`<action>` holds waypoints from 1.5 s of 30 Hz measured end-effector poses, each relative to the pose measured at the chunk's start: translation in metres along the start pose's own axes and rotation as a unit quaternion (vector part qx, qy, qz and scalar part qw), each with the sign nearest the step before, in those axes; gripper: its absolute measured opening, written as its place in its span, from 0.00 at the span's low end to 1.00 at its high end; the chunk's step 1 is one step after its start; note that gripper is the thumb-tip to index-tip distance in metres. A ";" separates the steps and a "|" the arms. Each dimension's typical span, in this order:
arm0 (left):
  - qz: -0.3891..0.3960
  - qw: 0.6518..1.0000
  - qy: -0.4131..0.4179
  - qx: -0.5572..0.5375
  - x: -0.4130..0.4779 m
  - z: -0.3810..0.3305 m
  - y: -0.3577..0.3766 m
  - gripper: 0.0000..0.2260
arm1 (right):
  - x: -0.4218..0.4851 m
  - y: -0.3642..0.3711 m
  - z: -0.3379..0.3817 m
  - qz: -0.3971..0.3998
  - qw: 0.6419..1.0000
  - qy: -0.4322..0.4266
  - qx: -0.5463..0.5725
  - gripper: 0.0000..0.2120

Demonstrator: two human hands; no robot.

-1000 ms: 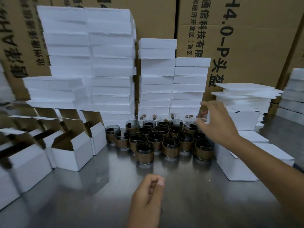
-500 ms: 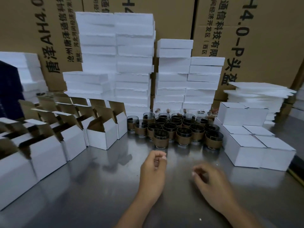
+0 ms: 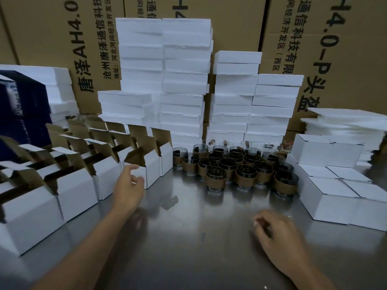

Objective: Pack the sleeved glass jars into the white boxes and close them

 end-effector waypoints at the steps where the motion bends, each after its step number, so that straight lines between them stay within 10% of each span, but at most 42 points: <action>1: 0.004 1.000 0.007 0.030 0.007 0.003 -0.005 0.16 | 0.000 0.000 0.000 0.001 1.000 -0.003 0.002 0.13; 25: 0.106 0.961 0.205 0.154 -0.054 -0.082 0.036 0.05 | 0.004 0.000 -0.002 -0.001 0.999 -0.019 0.043 0.08; 33: 0.148 0.958 0.206 0.136 -0.119 -0.112 0.113 0.01 | 0.004 0.002 -0.006 0.016 0.980 -0.034 0.198 0.47; 45: 0.112 0.972 0.204 -0.044 -0.093 -0.100 0.129 0.08 | 0.008 0.003 -0.011 0.000 0.980 0.010 0.197 0.45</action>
Point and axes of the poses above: each hand's wrist, its own x-axis towards the middle knuckle, its own y-axis out of the palm, z = x × y, the point moved 4 cm from there along x, towards the middle knuckle, and after that the axes turned 12 degrees about z, right-handed, at the moved point
